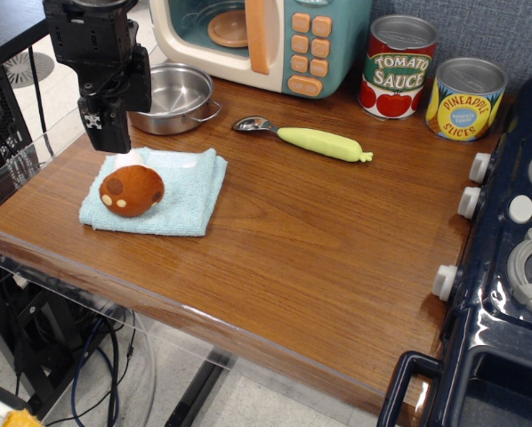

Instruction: Move silver pot close to stove on cutting board.

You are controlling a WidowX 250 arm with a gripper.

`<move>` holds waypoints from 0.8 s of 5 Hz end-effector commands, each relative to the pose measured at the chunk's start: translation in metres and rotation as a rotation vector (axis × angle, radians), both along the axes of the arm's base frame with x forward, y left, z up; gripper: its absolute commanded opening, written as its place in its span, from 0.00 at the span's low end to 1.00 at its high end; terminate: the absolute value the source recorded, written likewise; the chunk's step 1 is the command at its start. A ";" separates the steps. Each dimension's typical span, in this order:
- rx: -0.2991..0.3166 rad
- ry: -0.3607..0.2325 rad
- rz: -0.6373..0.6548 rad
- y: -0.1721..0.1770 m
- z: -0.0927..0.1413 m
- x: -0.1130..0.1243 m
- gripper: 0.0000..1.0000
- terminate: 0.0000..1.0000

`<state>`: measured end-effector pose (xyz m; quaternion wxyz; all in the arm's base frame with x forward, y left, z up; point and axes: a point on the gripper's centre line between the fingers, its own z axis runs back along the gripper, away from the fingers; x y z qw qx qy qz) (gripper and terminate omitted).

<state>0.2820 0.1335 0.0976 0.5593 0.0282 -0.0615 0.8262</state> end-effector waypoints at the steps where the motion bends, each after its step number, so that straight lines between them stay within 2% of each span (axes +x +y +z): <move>1: 0.000 0.000 0.000 0.000 0.000 0.000 1.00 0.00; 2: 0.021 0.012 0.094 0.026 -0.002 0.013 1.00 0.00; 4: 0.109 -0.023 0.169 0.074 -0.013 0.045 1.00 0.00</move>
